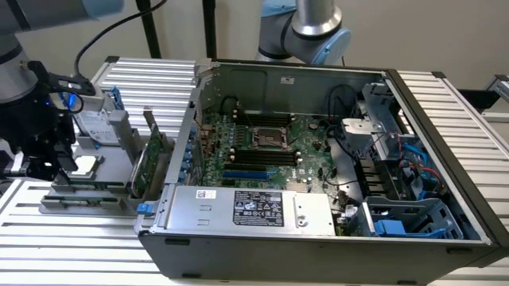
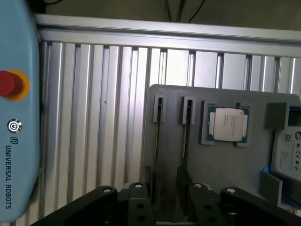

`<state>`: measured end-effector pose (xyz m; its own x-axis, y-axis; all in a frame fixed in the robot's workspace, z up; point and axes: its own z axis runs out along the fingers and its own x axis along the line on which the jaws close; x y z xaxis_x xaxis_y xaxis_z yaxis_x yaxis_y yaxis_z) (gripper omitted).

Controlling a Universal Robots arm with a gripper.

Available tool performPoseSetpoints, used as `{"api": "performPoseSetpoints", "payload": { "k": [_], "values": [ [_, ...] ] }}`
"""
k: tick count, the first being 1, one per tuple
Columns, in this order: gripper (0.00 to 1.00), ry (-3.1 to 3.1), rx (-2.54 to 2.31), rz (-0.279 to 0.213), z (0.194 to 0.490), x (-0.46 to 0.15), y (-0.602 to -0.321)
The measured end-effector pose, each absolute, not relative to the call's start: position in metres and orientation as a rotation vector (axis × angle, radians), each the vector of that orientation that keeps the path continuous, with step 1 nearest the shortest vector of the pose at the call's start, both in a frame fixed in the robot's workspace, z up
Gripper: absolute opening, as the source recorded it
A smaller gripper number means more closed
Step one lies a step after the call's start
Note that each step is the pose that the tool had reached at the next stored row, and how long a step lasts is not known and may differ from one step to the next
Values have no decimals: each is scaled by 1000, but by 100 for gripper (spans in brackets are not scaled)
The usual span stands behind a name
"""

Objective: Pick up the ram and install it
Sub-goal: 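Pick up the ram and move it above insertion slot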

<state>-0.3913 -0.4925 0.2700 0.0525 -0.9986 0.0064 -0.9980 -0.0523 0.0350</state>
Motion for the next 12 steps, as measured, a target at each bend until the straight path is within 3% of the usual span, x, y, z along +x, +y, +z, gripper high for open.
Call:
{"api": "performPoseSetpoints", "payload": {
  "k": [12],
  "values": [
    [100,-2142,2257,-30,248,-390,-493]
  ]
}}
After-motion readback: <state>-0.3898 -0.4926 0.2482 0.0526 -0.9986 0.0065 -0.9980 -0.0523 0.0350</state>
